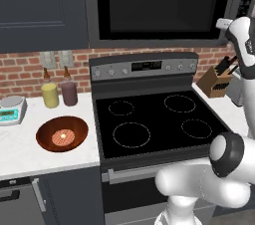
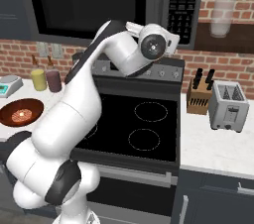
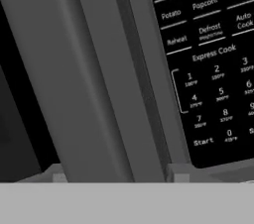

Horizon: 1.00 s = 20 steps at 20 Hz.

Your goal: Open the microwave, place the bowl with waffle inside the microwave, then close the microwave door and turn it on.

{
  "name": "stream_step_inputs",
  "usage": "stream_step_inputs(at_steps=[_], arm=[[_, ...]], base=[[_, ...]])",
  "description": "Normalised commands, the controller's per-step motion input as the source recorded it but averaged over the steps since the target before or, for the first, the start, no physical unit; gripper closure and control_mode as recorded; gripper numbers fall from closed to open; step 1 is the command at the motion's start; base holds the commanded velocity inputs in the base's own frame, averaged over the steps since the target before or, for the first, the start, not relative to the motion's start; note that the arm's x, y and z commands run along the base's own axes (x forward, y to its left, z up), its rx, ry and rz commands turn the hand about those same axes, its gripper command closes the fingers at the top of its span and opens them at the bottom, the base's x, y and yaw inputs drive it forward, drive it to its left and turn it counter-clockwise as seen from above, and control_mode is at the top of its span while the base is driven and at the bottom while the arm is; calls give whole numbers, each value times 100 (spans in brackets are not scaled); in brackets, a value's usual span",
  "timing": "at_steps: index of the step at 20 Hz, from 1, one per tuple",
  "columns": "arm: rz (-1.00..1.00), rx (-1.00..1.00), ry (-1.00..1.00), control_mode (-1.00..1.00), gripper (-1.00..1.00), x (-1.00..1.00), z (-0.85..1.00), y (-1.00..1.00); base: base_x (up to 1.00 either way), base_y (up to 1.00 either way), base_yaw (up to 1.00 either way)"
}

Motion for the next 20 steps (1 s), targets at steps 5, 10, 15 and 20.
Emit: stream_step_inputs(at_steps=[5, 10, 15, 20], arm=[[-8, 0, -14, -100, 100, -100, 0, 18], [-16, -1, -10, -100, 100, -100, 0, 29], [-18, -5, -3, -100, 100, -100, 0, 46], [-19, -13, 0, -100, 100, -100, -5, 72]], base=[[0, 0, 0], [0, 0, 0], [0, 0, 0], [0, 0, 0]])
